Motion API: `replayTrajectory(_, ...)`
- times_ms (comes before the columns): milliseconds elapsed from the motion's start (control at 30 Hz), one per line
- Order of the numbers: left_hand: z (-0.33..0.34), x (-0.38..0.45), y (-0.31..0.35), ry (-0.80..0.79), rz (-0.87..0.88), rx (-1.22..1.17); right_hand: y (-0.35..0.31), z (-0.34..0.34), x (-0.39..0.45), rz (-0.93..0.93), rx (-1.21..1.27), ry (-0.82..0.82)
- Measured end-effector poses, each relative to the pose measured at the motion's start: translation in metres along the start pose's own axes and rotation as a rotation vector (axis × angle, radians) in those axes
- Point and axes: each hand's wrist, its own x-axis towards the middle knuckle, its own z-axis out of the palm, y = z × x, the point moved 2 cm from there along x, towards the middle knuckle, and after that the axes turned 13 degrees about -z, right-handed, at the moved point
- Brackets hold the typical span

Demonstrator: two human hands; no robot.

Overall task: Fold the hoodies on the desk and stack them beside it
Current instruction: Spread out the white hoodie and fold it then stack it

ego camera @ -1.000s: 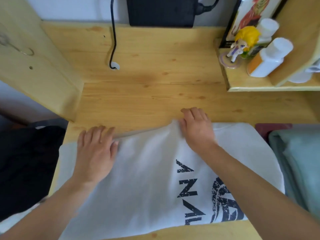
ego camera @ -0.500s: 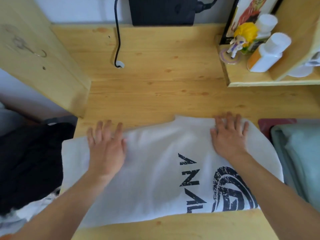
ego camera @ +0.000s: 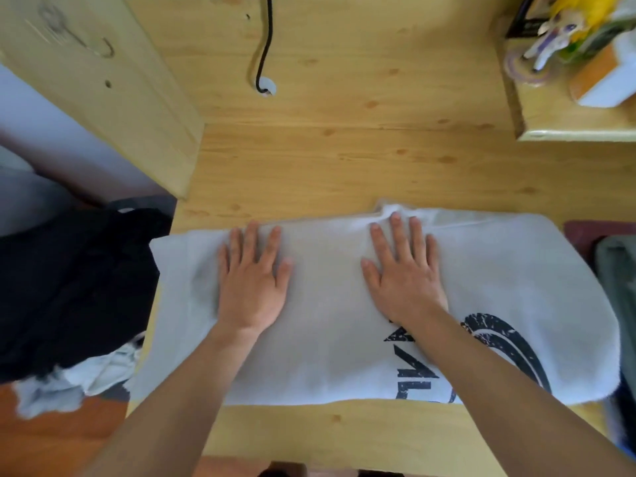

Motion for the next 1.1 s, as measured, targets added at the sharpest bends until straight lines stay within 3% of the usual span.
replayTrajectory(100, -0.013, -0.060, -0.043, 0.145, 0.036, 0.021, 0.000, 0.000, 0.000, 0.008, -0.009, 0.006)
replayTrajectory(267, 0.015, -0.097, -0.098, -0.045, -0.130, 0.112, -0.018, -0.011, -0.005, 0.081, 0.090, 0.033)
replayTrajectory(400, 0.023, -0.088, -0.099, -0.093, -0.114, 0.089, -0.111, -0.038, -0.046, -0.027, 0.729, 0.274)
replayTrajectory(467, 0.024, -0.090, -0.100, -0.082, -0.125, 0.076, -0.143, -0.028, -0.072, 0.041, 0.939, 0.298)
replayTrajectory(600, 0.025, -0.083, -0.102, -0.135, -0.117, 0.064, -0.144, 0.014, -0.080, 0.161, 0.876, 0.261)
replayTrajectory(733, 0.004, -0.091, -0.118, -0.122, -0.117, -0.082, -0.131, -0.006, -0.086, 0.221, 1.019, 0.303)
replayTrajectory(833, -0.013, -0.110, -0.143, -0.091, -0.399, -0.263, -0.117, -0.017, -0.122, 0.104, 0.593, 0.348)
replayTrajectory(933, -0.016, -0.116, -0.158, -0.211, -0.578, -0.397, -0.112, 0.008, -0.148, 0.068, 0.113, 0.085)
replayTrajectory(1000, -0.018, -0.113, -0.157, -0.277, -0.639, -0.495, -0.112, 0.024, -0.150, 0.109, 0.046, -0.050)
replayTrajectory(1100, -0.023, -0.105, -0.154, -0.388, -0.809, -0.728, -0.117, 0.026, -0.145, 0.116, -0.025, -0.077)
